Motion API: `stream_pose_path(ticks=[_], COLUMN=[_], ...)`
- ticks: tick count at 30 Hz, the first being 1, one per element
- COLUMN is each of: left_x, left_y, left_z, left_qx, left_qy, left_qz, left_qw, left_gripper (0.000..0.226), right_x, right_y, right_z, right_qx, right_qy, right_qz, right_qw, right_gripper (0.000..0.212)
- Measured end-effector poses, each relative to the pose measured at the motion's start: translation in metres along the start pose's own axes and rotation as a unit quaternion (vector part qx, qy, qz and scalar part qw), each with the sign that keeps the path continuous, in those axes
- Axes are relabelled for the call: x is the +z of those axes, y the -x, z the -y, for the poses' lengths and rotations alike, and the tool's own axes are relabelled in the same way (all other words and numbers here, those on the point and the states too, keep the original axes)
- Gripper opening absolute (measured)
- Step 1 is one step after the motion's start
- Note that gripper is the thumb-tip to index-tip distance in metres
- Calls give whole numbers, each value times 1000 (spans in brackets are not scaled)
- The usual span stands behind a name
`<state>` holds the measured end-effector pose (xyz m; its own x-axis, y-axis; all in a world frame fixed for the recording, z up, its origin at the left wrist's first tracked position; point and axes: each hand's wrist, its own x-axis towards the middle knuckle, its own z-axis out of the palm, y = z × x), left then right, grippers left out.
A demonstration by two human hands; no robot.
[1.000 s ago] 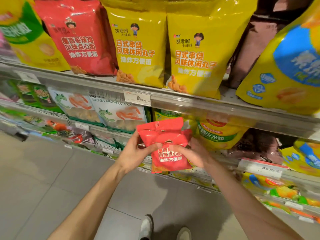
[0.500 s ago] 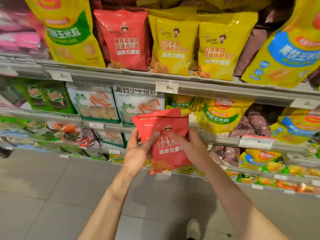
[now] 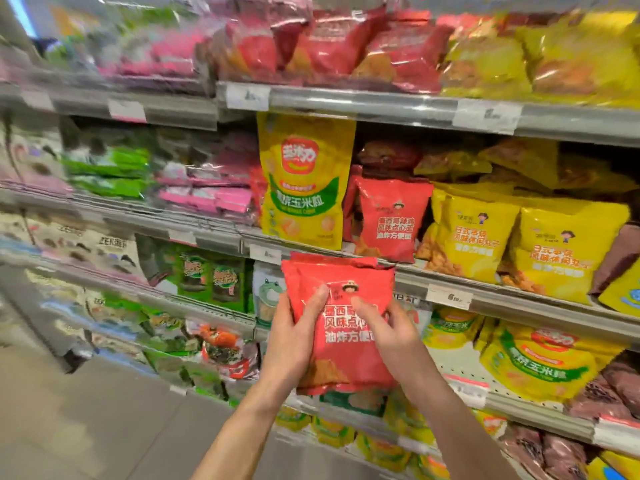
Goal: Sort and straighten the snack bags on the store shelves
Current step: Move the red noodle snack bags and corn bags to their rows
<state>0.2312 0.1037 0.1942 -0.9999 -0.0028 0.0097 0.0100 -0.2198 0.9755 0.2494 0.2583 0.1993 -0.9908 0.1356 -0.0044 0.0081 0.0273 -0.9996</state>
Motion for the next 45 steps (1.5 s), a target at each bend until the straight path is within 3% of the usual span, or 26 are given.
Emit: stream_pose_path(ticks=[5,12,17,21,25,31,34,36,40,43,45], left_x=[-15,-38,-62,-83,-103,-114,-116,-119,-130,-142,-151], left_y=[-54,-107,-136,-166,-191,-218,-226,-230,-237,-241,-243], left_z=[-41,-81,-94,-97,-100,-103,-99,-96,-94,-96,-99], left_qx=[23,33,3,-24,-29,-22,-15,-27,-30,-21,-15], left_qy=[-3,-22,0,1,-21,-1,4,20,31,23,26], left_qz=[-18,-13,-19,27,84,86,94,102,102,98,90], left_qw=[1000,999,1000,999,996,996,995,994,994,995,995], left_gripper=[54,52,60,71,74,51,53,61,69,77,70], right_x=[30,73,101,121,139,165,172,168,145,139,140], right_y=[-58,-123,-147,-163,-167,-161,-156,-152,-161,-188,-204], right_z=[32,52,62,67,72,83,82,83,94,94,91], right_qx=[-15,-50,-45,-50,-42,-40,-31,-54,-99,-54,-42], right_qy=[16,42,72,108,128,138,171,187,243,266,265], right_qz=[15,33,49,52,19,-63,-108,-160,-300,-297,-298], right_qw=[1000,997,995,992,991,988,979,968,917,916,916], right_gripper=[36,96,69,64,67,87,95,102,84,104,119])
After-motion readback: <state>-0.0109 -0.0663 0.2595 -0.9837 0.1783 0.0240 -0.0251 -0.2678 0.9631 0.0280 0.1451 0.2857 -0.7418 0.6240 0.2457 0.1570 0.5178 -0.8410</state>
